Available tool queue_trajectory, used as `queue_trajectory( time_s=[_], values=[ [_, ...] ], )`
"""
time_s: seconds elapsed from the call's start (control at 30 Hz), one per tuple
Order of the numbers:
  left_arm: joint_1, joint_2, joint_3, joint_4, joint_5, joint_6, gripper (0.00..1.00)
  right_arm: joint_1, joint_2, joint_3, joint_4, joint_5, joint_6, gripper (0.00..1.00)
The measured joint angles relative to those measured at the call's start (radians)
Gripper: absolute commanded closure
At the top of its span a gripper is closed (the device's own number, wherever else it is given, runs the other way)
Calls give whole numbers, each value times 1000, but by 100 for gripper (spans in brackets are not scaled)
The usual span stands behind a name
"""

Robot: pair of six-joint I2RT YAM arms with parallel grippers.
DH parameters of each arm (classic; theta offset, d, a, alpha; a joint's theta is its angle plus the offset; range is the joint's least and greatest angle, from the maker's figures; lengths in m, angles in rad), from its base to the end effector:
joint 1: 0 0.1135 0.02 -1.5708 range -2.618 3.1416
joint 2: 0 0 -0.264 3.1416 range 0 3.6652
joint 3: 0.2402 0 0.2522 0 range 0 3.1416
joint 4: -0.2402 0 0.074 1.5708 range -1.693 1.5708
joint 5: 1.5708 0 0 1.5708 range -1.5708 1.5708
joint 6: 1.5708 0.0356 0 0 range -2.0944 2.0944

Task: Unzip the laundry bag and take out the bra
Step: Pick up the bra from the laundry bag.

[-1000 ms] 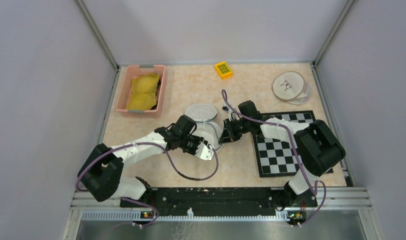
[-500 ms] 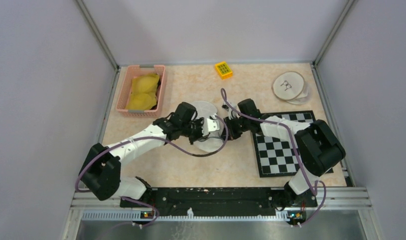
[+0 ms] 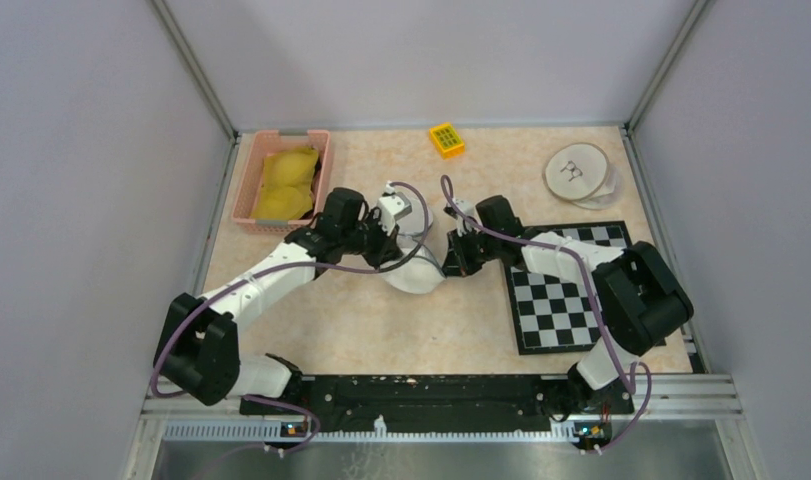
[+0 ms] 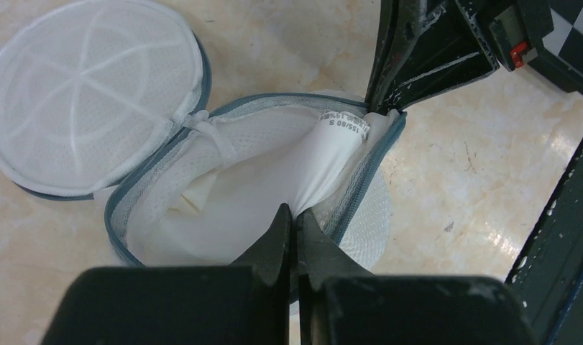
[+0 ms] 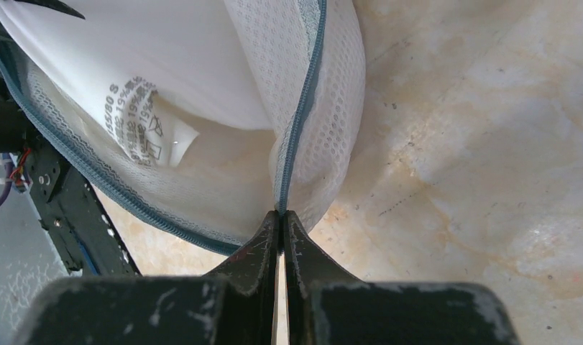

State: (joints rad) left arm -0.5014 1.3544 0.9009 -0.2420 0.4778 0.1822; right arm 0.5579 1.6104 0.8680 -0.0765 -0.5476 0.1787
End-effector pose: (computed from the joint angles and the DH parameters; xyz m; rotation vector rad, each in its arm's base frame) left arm 0.2472 -0.1542 0.2503 0.9981 2.0386 -0.7100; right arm 0.2641 0.1866 0.1796 -0.7290 2.3567 0.9909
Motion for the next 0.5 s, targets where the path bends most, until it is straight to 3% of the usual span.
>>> queue_trajectory(
  time_s=[0.4, 0.5],
  values=[
    [54, 1, -36, 88, 14, -320, 100, -47, -20, 77, -42, 25, -68, 97],
    [84, 8, -46, 121, 51, -398, 100, -47, -42, 79, -45, 27, -79, 60]
  ],
)
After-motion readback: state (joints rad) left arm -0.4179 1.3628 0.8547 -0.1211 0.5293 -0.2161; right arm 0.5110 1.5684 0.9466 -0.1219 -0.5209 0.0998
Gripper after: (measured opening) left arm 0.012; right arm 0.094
